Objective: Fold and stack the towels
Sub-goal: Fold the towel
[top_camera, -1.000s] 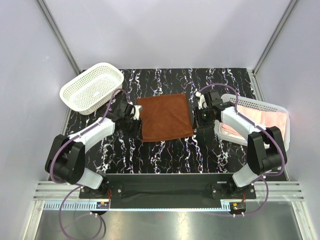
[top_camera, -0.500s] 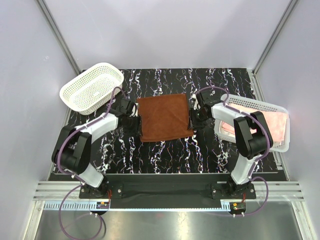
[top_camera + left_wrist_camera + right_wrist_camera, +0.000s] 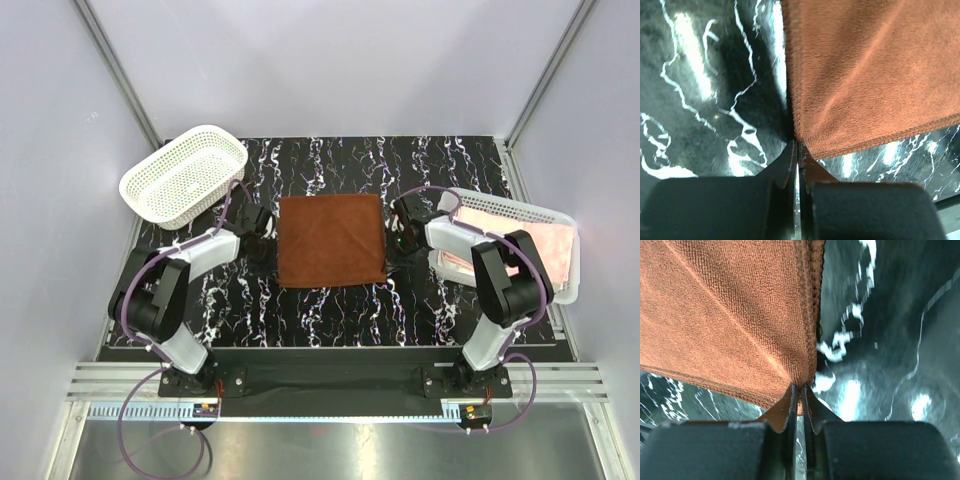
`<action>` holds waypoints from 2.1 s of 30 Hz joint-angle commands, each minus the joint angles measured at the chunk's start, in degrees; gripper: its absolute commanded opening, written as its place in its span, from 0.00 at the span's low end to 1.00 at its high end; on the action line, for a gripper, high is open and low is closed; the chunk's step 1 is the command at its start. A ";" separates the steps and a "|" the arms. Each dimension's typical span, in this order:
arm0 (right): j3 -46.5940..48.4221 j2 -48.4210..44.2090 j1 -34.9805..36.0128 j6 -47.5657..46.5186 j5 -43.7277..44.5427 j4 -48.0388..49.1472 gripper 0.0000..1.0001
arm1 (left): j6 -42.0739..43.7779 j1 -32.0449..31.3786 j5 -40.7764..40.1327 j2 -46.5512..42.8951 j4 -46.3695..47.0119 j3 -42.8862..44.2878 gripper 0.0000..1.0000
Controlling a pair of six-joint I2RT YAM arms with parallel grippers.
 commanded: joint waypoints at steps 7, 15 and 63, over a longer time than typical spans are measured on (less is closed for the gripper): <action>-10.16 -12.07 2.56 3.16 1.95 -2.91 0.18 | -0.02 -0.06 1.65 -10.10 -2.82 -6.78 0.09; -2.55 -16.32 2.56 -0.16 2.47 -8.18 0.47 | 6.88 1.60 7.83 -12.14 -8.34 8.97 0.53; 60.57 39.06 -11.94 -46.31 -21.52 -25.84 0.50 | 35.66 10.84 17.58 42.45 -17.32 62.29 0.42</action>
